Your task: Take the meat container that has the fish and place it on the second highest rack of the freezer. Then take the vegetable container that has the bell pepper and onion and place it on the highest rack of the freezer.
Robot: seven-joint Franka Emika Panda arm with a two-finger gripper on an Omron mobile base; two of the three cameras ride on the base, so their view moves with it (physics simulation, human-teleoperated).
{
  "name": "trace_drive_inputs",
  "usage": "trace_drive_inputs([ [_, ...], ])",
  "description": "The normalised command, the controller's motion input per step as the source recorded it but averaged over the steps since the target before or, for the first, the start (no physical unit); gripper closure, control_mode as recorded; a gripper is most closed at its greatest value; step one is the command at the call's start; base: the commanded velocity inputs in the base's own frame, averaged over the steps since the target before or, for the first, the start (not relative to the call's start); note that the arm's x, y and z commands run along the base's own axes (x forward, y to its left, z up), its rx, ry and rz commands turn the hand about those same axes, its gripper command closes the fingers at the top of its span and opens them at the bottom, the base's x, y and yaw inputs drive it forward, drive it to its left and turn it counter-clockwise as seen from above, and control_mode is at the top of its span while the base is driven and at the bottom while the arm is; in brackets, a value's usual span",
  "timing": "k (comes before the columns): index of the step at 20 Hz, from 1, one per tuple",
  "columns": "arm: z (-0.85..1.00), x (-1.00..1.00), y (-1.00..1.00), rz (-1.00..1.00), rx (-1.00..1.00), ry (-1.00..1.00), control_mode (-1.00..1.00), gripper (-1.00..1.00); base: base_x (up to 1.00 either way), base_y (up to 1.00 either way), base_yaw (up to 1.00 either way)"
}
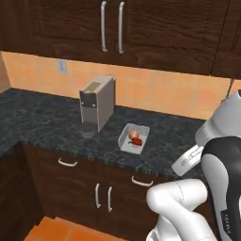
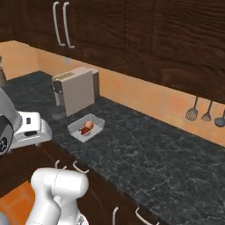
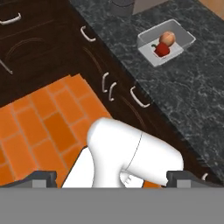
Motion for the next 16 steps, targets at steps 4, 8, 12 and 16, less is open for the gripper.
trace_drive_inputs([
  [4,0.00,0.00,0.00,0.00,0.00,0.00,1.00,-1.00,0.15,0.36,-0.45],
  [8,0.00,0.00,0.00,0.00,0.00,0.00,1.00,-1.00,0.16,0.59,-0.43],
  [12,0.00,0.00,0.00,0.00,0.00,0.00,1.00,-1.00,0.28,0.69,-0.41],
  [16,0.00,0.00,0.00,0.00,0.00,0.00,1.00,-1.00,0.32,0.59,-0.36],
])
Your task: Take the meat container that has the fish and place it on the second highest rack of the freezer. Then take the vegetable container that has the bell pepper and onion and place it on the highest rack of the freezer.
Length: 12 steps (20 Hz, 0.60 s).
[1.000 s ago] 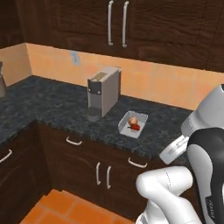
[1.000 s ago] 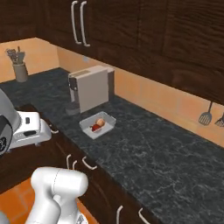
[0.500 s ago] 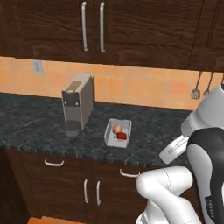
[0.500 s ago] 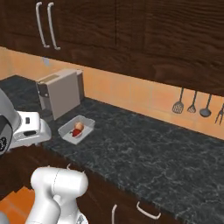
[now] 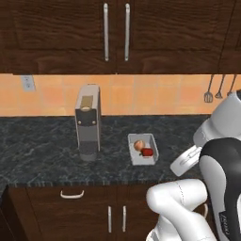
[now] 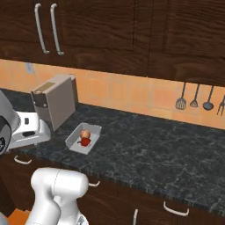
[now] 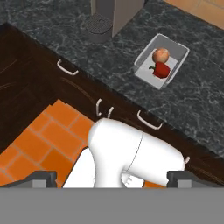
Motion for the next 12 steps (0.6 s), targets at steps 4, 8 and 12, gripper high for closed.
trace_drive_inputs([
  [4,0.00,0.00,0.00,0.00,0.00,0.00,1.00,-1.00,0.36,0.39,-0.27],
  [8,0.00,0.00,0.00,0.00,0.00,0.00,1.00,-1.00,0.13,0.16,-0.11],
  [12,0.00,0.00,0.00,0.00,0.00,0.00,1.00,-1.00,0.12,0.49,-0.15],
])
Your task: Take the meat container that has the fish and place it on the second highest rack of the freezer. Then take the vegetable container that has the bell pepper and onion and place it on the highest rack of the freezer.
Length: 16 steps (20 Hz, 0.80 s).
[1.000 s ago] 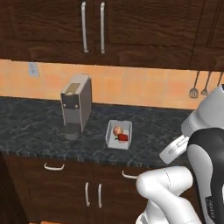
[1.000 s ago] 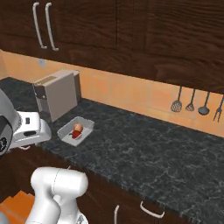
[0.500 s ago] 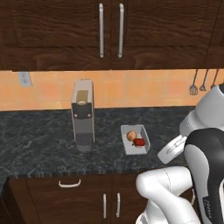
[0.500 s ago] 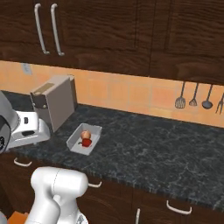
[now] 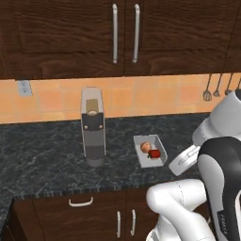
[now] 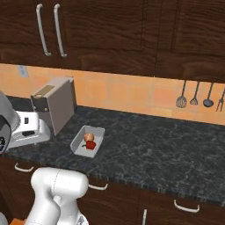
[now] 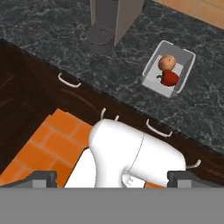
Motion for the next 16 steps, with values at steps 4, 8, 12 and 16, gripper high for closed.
trace_drive_inputs([
  [4,-0.01,0.03,0.12,-0.20,0.00,0.00,-1.00,-1.00,0.16,0.21,-0.11],
  [8,-0.24,0.05,-0.11,-0.65,0.03,0.01,-1.00,-1.00,0.00,0.00,0.00],
  [12,-0.37,0.18,-0.74,-0.67,0.09,0.14,-1.00,-1.00,0.00,0.00,0.00],
  [16,-0.26,0.46,-0.64,-0.43,0.29,0.07,-1.00,-1.00,0.00,0.00,0.00],
])
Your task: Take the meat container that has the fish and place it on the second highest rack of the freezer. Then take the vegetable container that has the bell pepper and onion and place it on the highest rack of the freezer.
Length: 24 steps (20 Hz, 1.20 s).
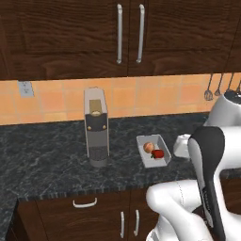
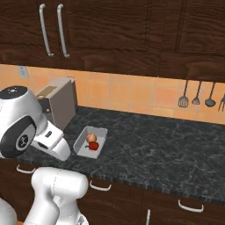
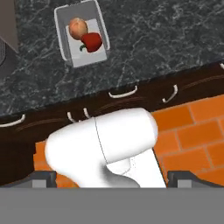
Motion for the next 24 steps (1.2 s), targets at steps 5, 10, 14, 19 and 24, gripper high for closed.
trace_drive_inputs([
  [5,-0.29,0.88,0.02,-0.46,0.18,0.00,-1.00,-1.00,0.00,0.00,0.00],
  [10,-0.56,0.88,0.14,-0.57,0.01,0.04,-1.00,-1.00,0.00,0.00,0.00],
  [14,-0.50,0.62,0.12,-0.48,0.03,0.00,-1.00,-1.00,0.00,0.00,0.00],
  [19,-0.09,0.34,0.01,-0.07,0.10,0.00,-1.00,-1.00,0.00,0.00,0.00],
  [24,-0.30,0.47,0.00,0.00,0.17,0.02,-1.00,-1.00,0.00,0.00,0.00],
])
